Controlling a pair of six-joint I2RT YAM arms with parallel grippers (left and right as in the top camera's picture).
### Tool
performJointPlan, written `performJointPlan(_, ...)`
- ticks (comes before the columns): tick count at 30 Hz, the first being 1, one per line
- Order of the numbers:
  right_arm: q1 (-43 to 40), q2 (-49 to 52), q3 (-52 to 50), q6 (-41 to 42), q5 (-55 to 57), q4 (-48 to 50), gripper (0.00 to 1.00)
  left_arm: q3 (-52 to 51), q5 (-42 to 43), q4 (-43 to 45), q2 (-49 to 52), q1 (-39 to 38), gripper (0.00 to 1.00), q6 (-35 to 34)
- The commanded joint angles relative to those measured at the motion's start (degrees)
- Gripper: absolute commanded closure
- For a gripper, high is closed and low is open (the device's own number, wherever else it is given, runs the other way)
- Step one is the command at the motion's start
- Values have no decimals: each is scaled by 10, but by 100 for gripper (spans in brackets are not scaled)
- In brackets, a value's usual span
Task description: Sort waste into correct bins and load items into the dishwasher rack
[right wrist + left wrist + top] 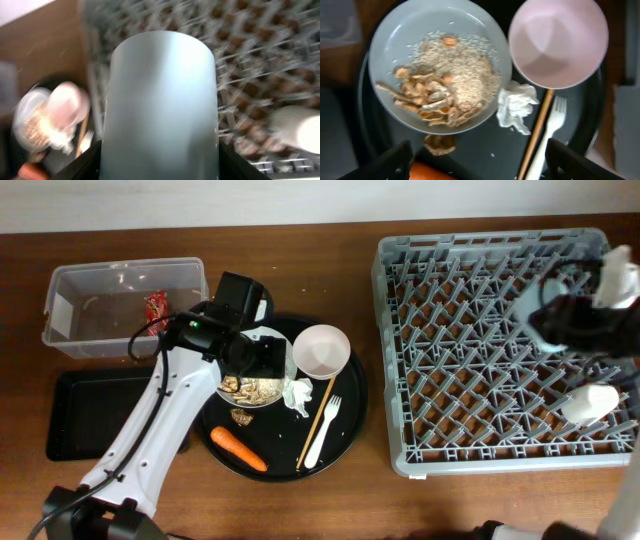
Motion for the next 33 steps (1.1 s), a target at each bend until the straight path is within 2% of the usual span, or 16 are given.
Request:
performJointPlan(1,-40,94,100,63,132,-26,51,0,-97,-14,-3,0,15,-26)
performJointPlan(4,-64,166,114,99,198,-3,51,0,-99,-18,-3,0,15,-26)
performJointPlan(5,-70,199,114,99,202,8,46,0,-99,-18,-3,0,15,-26)
performJointPlan(11,-75,304,112,101,229,28,45,0,-99,-18,-3,0,13,-26)
performJointPlan(13,-75,328,108,101,227,21,40,0,-99,-18,-2,0,13,-26)
performJointPlan(14,-75,335,106,101,226,21,32,0,-99,-18,-3,0,13,-26)
performJointPlan(15,-75,336,106,101,222,22,10,0,-99,-18,-3,0,13,-26)
performJointPlan(16,-75,336,106,101,210,24,1,0,-99,-18,-3,0,13,-26)
performJointPlan(19,-75,330,107,101,159,16,1,0,-94,-18,-2,0,13,-26)
performJointPlan(22,-74,261,112,95,109,-12,1,0,-94,-17,-3,0,13,-26)
performJointPlan(23,-67,219,112,72,68,-28,1,0,-94,-16,-2,0,7,-26)
performJointPlan(25,-8,149,112,41,19,-58,1,0,-84,-5,-2,0,5,-26)
performJointPlan(27,127,126,112,11,5,-68,1,0,-84,-15,-3,1,5,-43)
performJointPlan(29,276,140,112,8,26,-38,1,0,-83,-42,-13,37,4,-68)
performJointPlan(30,357,161,112,11,52,0,1,0,-66,-50,-25,78,4,-69)
performJointPlan(33,477,247,112,60,112,71,1,0,-32,-66,-33,158,2,-69)
